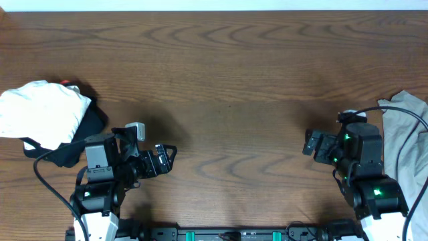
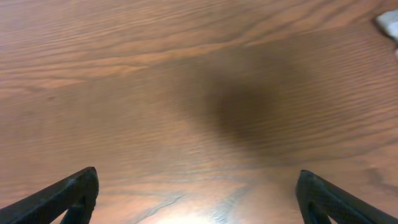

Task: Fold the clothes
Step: 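Reach the right gripper to the khaki trousers and grasp them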

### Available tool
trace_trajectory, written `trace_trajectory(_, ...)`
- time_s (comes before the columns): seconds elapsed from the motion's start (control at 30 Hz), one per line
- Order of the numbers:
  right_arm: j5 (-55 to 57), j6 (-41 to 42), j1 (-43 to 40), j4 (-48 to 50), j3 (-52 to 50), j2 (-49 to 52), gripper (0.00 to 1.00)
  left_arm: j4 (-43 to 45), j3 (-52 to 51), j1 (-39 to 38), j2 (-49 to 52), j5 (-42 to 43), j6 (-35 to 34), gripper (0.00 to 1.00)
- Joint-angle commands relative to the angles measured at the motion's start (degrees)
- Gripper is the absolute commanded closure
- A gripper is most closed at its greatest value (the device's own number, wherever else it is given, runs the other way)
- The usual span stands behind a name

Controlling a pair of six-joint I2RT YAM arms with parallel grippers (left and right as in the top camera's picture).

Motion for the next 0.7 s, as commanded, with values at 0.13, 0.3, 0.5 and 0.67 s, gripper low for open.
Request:
trace_trajectory(0.13, 16.5, 4.1, -7.0, 2.4, 1.6, 5.9, 0.12, -1.4, 3.3, -0.3, -0.1, 2.0, -0.5, 0.02)
trace_trajectory(0.3, 9.1, 4.3, -18.4, 5.4, 6.0, 13.5, 0.12, -4.1, 9.5, -0.3, 0.0, 2.1, -0.5, 0.01)
trace_trajectory(0.5, 6.8, -1.9, -26.3, 4.1, 17.3, 26.9, 0.14, -5.2, 13.9, -0.3, 0.4, 2.1, -0.5, 0.01)
trace_trajectory(0.67, 13.4, -3.2, -28.4, 5.8, 21.6, 36.2, 0.12, -7.6, 13.8, -0.3, 0.8, 2.1, 0.4, 0.01)
